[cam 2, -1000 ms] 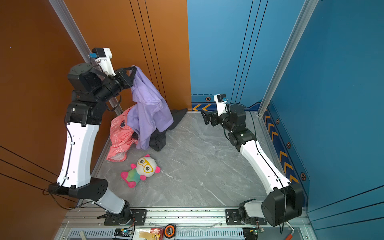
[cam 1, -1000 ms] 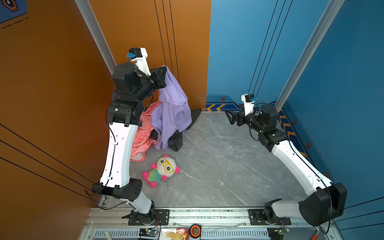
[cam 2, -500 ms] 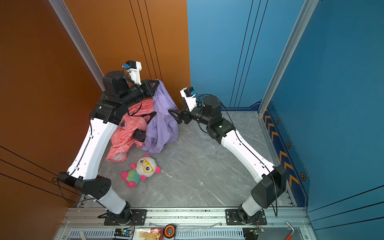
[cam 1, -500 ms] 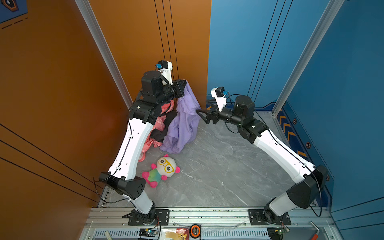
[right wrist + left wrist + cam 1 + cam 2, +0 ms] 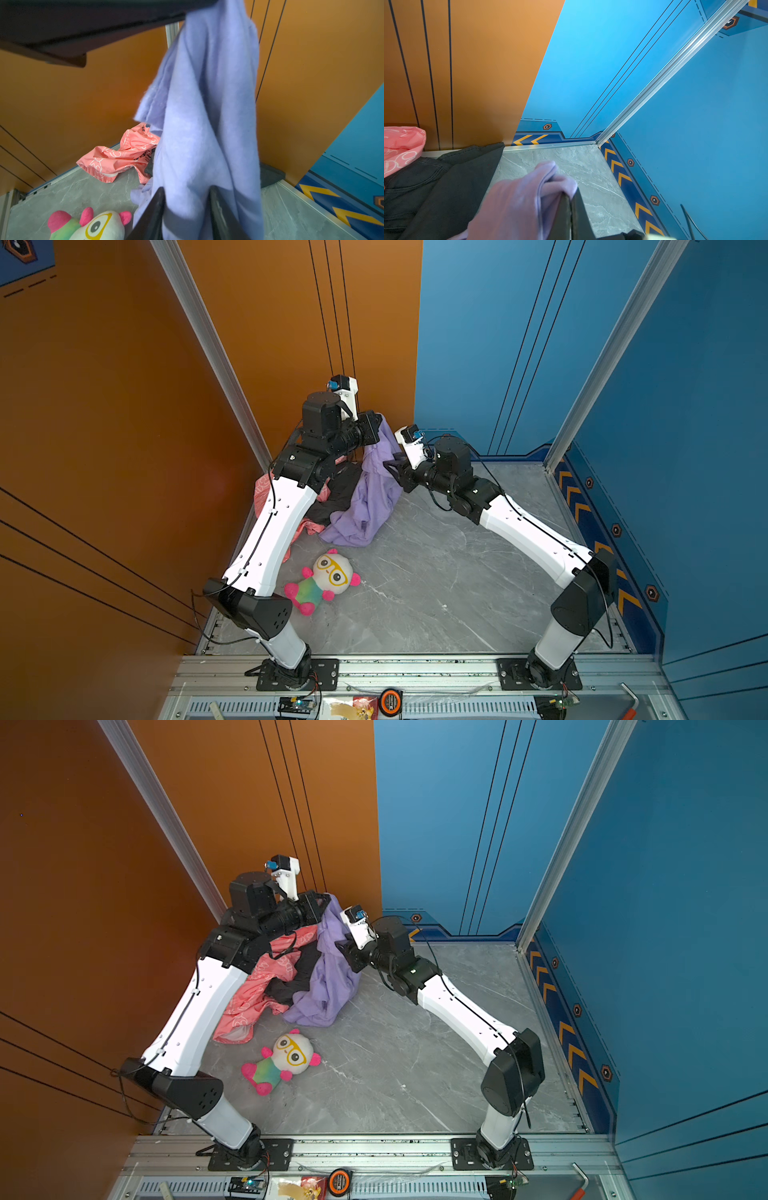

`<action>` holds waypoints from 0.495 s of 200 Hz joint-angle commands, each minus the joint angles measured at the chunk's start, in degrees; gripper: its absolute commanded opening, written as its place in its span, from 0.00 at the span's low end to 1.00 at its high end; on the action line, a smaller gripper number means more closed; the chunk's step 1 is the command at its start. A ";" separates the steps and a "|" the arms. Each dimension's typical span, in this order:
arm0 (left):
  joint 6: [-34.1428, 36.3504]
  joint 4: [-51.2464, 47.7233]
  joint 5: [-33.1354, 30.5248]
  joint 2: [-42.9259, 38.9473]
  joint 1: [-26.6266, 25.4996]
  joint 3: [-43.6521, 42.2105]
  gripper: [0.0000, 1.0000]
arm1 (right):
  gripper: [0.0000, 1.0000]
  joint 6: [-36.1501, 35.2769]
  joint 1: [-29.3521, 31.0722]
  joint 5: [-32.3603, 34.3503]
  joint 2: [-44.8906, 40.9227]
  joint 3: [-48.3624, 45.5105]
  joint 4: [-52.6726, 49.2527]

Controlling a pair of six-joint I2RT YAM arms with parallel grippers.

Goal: Pick out a specific cloth from the pile
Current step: 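Move the right gripper to the hanging lavender cloth and grasp it, then open the left gripper while the right gripper pulls the lavender cloth away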

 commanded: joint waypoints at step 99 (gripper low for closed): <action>0.30 2.25 -2.92 -4.24 1.89 -3.55 0.36 | 0.00 -0.15 -3.85 4.89 -3.08 2.93 3.25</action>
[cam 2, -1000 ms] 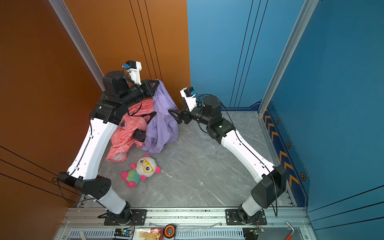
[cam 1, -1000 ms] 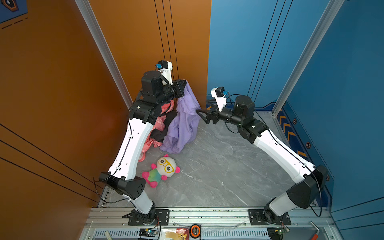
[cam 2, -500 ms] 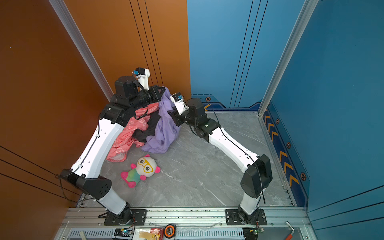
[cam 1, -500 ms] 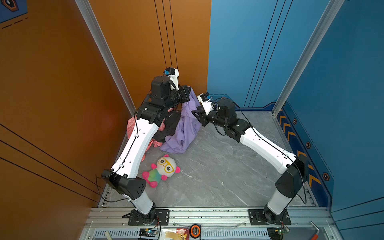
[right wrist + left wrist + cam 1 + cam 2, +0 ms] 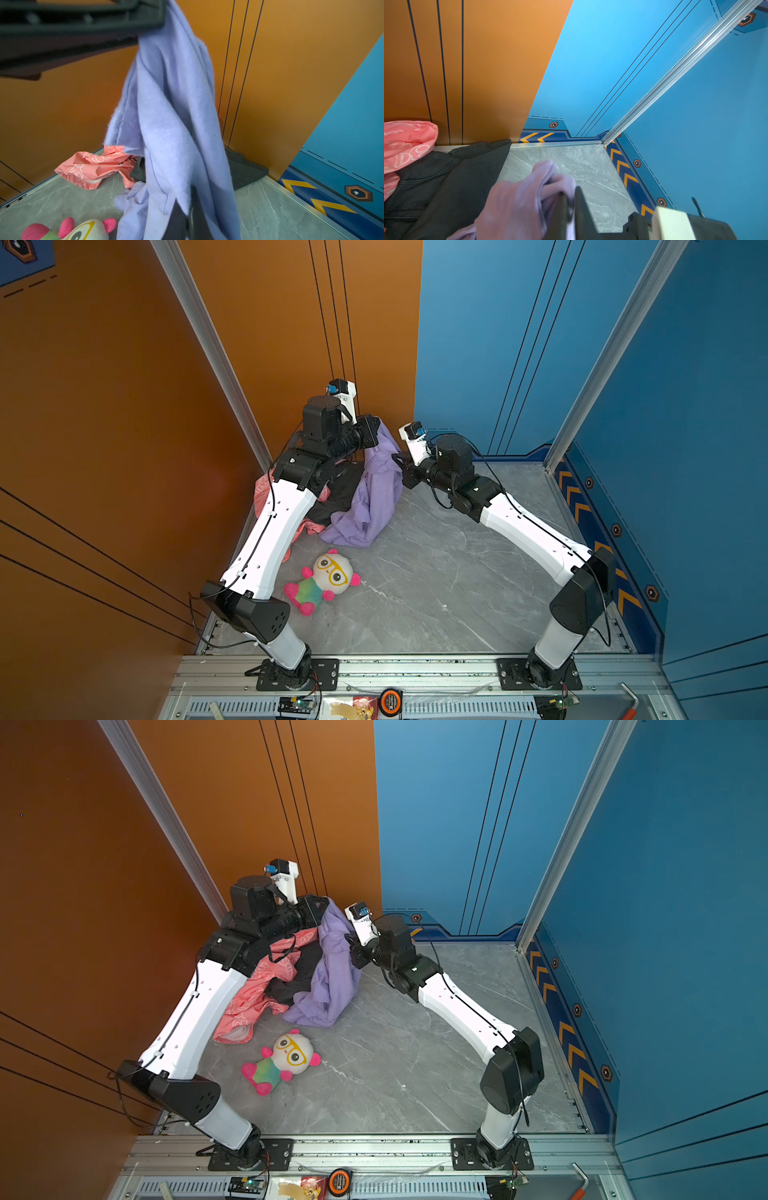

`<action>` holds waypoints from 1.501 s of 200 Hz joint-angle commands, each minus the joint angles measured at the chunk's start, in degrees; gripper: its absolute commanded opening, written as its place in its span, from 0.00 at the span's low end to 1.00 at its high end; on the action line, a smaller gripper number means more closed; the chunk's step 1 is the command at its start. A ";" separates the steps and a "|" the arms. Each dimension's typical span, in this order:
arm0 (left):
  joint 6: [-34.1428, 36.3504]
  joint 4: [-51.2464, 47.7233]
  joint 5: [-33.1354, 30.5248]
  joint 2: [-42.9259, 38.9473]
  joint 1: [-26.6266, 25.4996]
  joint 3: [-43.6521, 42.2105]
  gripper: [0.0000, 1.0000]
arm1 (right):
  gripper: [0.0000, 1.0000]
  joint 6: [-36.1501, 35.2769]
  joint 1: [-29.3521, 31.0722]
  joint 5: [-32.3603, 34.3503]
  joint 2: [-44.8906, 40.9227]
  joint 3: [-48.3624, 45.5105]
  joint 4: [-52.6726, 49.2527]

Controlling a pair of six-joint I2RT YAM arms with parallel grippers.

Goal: Pick out a specific cloth from the pile
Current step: 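Open the left gripper while the right gripper pulls the lavender cloth away, then lower the lavender cloth onto the floor in the far corner with the right gripper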

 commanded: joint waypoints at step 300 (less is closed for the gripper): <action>3.07 1.86 -5.46 -6.85 5.03 -7.97 0.98 | 0.00 2.44 -32.62 3.34 18.39 50.88 6.61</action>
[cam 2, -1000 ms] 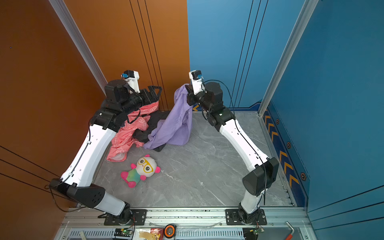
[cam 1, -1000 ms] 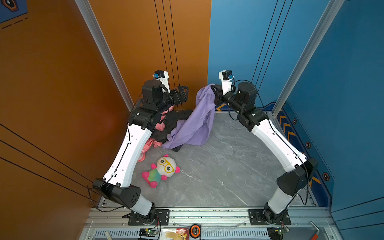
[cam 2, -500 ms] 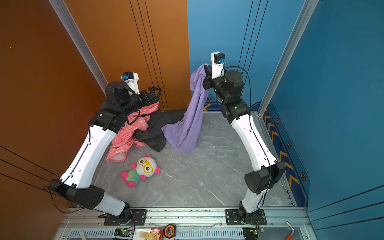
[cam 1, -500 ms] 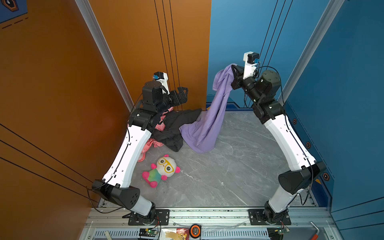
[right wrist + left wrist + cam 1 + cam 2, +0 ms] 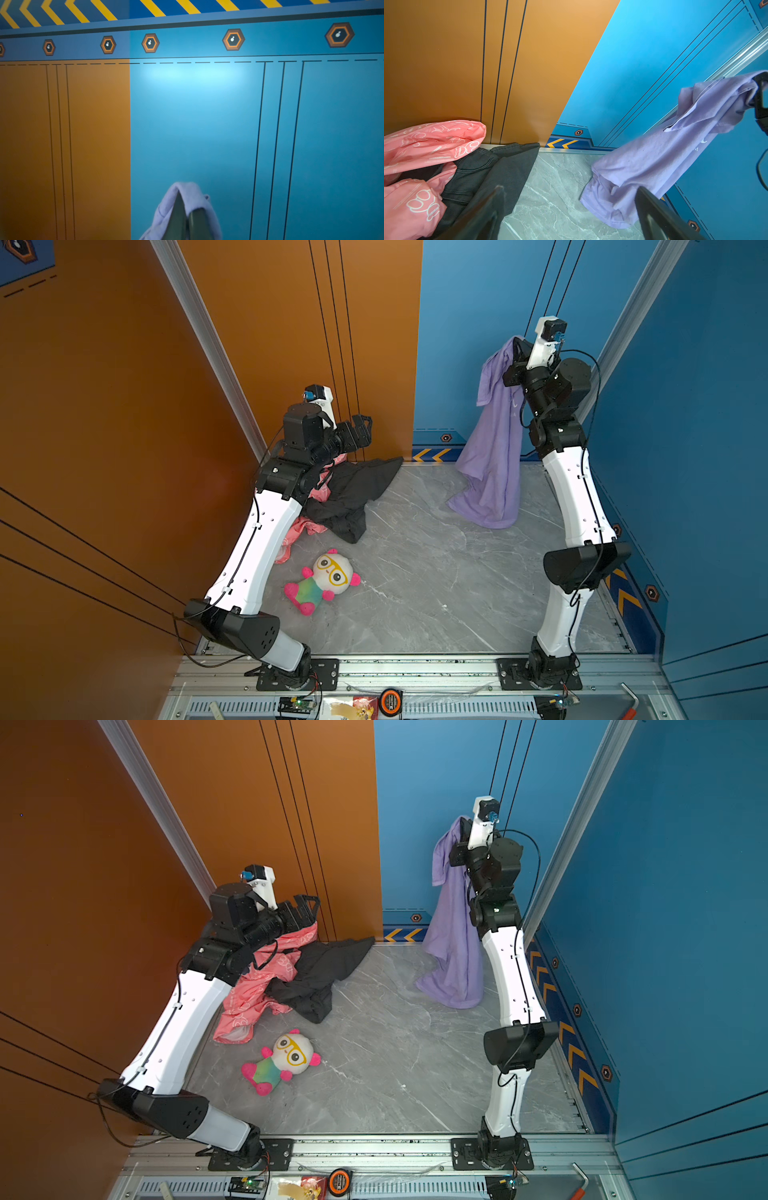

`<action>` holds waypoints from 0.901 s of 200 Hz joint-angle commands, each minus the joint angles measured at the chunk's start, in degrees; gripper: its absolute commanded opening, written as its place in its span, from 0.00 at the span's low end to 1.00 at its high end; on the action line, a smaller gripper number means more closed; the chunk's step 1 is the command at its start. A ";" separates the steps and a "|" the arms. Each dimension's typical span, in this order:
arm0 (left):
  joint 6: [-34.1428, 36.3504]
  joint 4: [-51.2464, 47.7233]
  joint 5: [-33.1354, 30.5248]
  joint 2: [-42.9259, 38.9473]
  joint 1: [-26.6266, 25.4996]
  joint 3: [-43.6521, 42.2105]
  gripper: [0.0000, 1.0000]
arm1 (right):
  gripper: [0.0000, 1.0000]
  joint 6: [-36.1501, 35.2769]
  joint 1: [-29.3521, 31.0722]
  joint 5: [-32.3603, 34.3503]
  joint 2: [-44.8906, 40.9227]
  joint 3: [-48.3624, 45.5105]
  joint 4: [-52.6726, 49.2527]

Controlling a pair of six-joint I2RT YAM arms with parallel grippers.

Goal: Pick out a specific cloth from the pile
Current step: 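Lower the lavender cloth onto the floor in the far corner with the right gripper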

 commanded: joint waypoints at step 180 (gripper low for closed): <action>-0.80 3.57 -1.69 -4.76 1.53 -8.50 0.98 | 0.00 4.14 -15.07 20.00 -21.47 -65.07 -17.29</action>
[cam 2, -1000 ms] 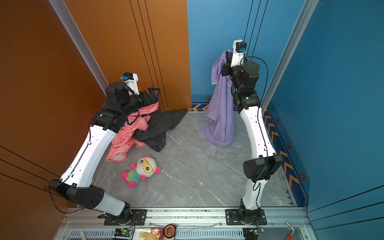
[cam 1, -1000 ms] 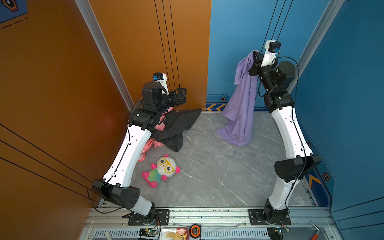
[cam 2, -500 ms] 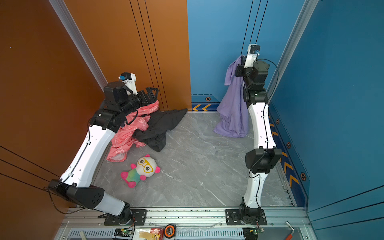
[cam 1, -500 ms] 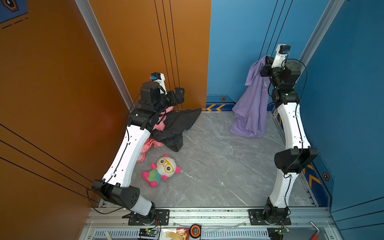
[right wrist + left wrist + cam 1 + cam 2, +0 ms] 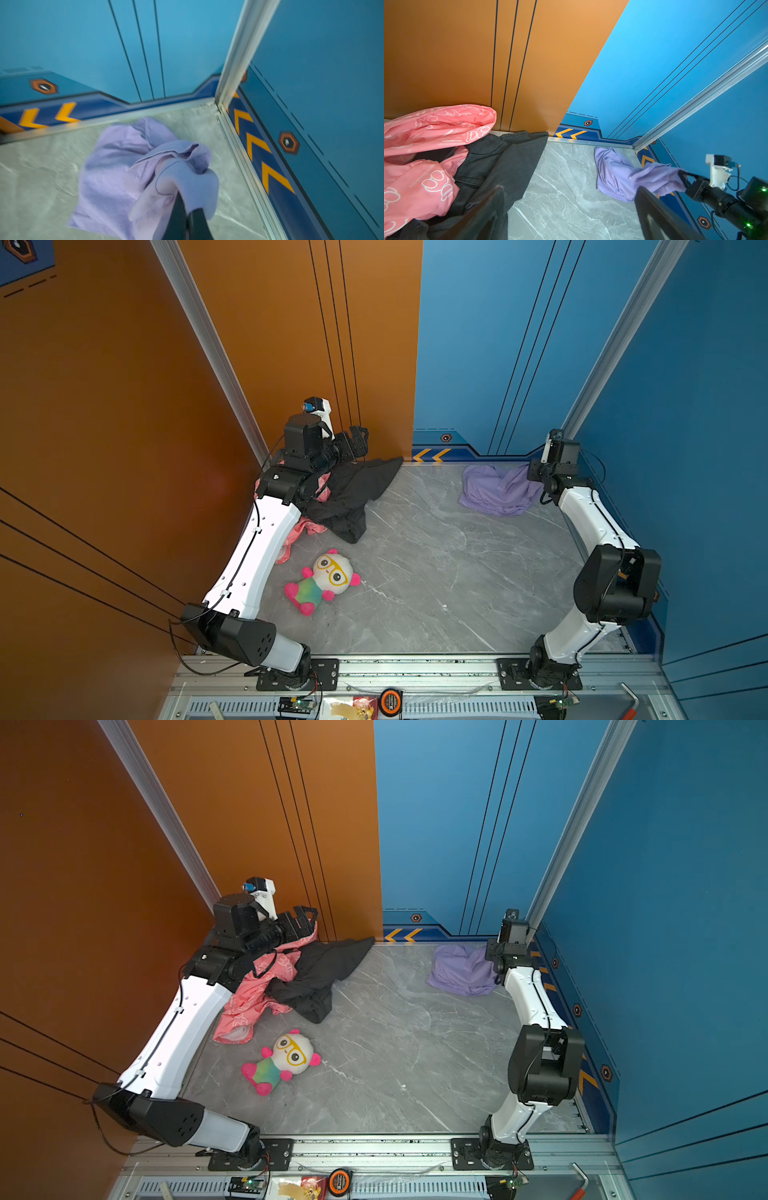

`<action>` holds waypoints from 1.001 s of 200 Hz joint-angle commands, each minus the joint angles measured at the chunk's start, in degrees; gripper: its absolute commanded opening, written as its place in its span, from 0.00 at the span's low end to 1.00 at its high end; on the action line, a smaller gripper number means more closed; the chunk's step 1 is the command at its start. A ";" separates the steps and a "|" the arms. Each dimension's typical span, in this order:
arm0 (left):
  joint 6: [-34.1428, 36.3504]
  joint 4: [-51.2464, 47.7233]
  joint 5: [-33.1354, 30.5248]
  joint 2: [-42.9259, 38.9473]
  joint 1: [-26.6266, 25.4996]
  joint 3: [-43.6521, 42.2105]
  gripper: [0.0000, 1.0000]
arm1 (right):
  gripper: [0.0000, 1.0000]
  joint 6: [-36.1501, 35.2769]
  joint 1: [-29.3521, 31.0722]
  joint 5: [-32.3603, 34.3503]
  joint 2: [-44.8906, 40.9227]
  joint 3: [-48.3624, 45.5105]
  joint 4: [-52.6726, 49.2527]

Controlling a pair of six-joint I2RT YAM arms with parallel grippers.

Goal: Pick out a specific cloth from the pile
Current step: 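Lower the lavender cloth onto the floor in the far corner with the right gripper, then open the right gripper and release the lavender cloth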

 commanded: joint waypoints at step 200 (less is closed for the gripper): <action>-0.39 3.52 -4.26 -7.14 3.31 -10.03 0.98 | 1.00 17.25 -5.48 8.68 -3.73 -8.84 -15.48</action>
